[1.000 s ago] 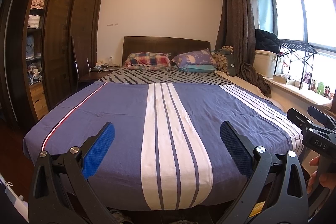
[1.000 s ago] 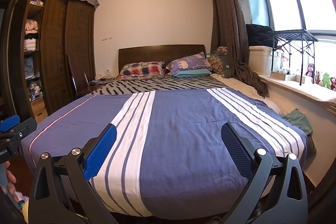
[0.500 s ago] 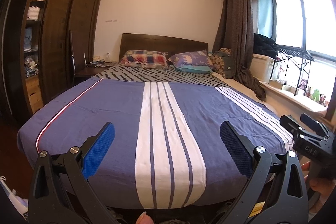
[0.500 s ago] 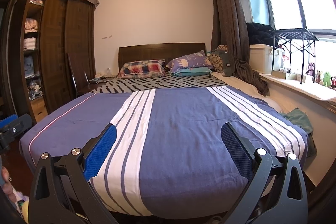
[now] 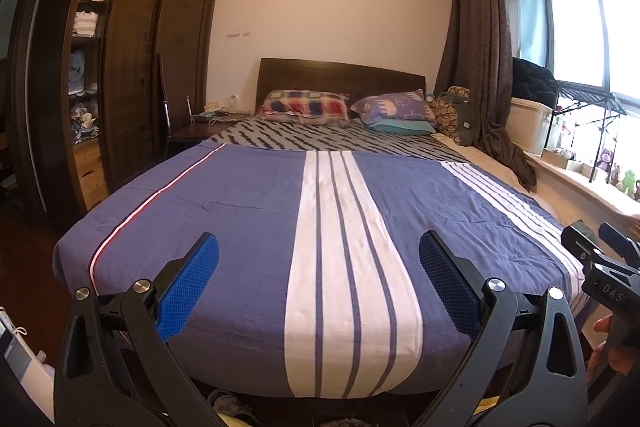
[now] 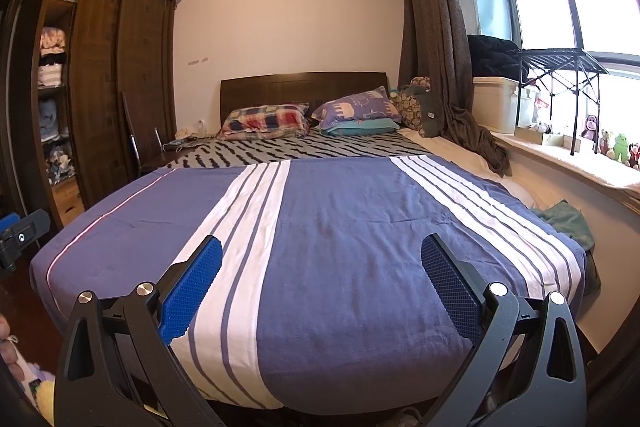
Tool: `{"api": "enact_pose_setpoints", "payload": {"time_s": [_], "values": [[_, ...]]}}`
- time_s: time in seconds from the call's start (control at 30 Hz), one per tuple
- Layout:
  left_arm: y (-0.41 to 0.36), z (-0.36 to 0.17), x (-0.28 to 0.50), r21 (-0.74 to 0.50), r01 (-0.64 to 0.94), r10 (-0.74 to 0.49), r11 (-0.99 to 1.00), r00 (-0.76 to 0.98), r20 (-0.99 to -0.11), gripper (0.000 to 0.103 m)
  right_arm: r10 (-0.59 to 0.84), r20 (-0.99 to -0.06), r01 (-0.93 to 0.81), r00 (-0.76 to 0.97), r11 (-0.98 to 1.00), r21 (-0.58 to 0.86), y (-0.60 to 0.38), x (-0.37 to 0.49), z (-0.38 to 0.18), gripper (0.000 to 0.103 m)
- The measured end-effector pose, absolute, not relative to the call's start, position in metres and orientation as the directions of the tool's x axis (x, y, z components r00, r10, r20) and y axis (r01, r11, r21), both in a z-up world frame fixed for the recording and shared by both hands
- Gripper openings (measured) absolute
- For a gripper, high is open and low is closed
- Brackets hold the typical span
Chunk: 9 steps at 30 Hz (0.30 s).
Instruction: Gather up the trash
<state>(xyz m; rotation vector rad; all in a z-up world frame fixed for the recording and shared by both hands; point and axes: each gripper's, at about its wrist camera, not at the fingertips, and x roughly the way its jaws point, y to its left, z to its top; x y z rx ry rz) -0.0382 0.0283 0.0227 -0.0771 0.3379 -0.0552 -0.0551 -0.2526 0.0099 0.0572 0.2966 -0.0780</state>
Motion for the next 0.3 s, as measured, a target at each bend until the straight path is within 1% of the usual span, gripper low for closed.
{"api": "enact_pose_setpoints", "payload": {"time_s": [0.2, 0.3], "values": [[0.035, 0.020, -0.020, -0.107, 0.032, -0.070, 0.994, 0.925, -0.373, 0.095, -0.087, -0.297, 0.100, 0.951, 0.995, 0.029, -0.257, -0.045, 0.011, 0.100], [0.040, 0.017, -0.004, -0.100, 0.011, -0.049, 0.995, 0.921, -0.387, 0.095, -0.073, -0.321, 0.092, 0.944, 0.995, 0.044, -0.266, -0.029, 0.007, 0.100]]}}
